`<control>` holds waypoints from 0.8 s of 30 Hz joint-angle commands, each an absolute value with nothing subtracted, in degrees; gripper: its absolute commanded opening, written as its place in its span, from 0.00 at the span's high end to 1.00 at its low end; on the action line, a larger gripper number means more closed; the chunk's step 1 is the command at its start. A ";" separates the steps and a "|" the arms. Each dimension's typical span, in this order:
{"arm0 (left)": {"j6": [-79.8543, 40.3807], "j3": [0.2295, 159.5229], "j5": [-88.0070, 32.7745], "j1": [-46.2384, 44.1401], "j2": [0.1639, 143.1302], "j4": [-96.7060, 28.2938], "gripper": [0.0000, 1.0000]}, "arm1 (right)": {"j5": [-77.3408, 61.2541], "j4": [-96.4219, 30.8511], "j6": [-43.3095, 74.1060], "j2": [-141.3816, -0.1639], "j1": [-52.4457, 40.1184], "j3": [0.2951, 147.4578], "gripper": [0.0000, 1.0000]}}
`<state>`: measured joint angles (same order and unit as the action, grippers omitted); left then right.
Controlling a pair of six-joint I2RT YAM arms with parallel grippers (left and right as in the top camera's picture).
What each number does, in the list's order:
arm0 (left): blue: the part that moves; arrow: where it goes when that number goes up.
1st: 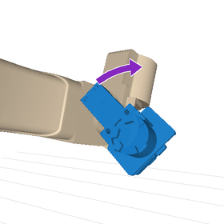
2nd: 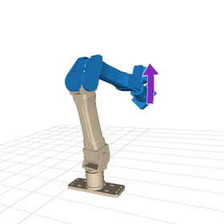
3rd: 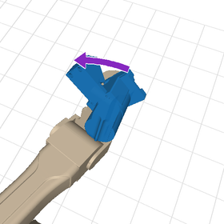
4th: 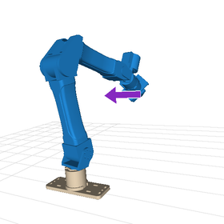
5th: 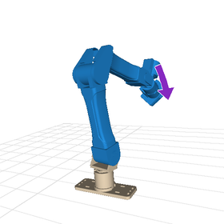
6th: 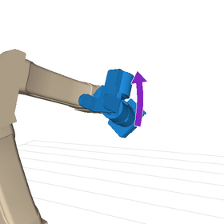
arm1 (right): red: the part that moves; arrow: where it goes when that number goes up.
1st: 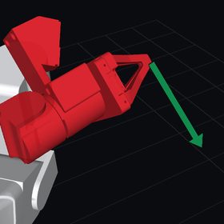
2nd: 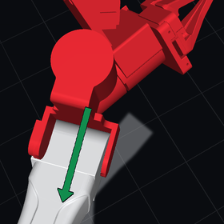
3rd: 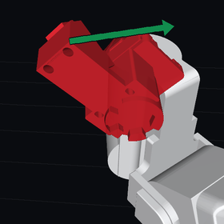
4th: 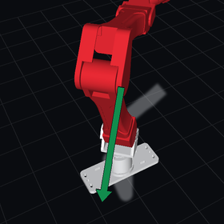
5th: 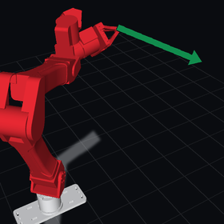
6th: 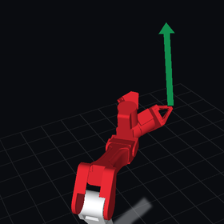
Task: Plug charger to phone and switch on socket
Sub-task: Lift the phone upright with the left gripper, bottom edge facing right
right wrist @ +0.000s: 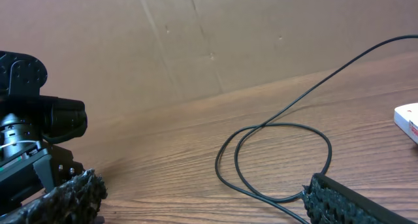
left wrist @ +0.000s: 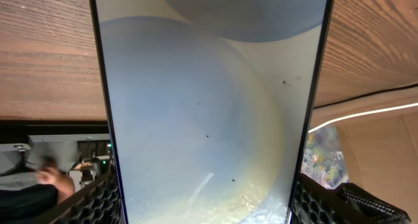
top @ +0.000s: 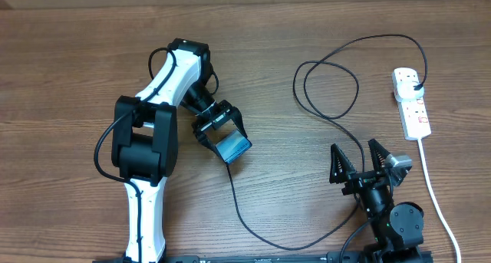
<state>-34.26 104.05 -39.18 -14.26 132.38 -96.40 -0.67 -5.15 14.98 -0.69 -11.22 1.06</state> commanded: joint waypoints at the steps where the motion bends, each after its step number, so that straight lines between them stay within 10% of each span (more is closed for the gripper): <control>1: -33.43 103.77 -39.99 -14.48 129.67 -96.90 0.96 | -0.73 -4.82 14.76 -0.19 -10.90 0.45 0.00; 24: -40.49 122.02 -21.89 -17.58 129.49 -96.88 0.96 | -1.87 -4.80 16.80 -0.19 -10.92 0.45 0.00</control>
<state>-39.51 116.99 -24.71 -15.99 132.27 -96.38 -0.67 -5.17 14.98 -0.69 -11.22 1.06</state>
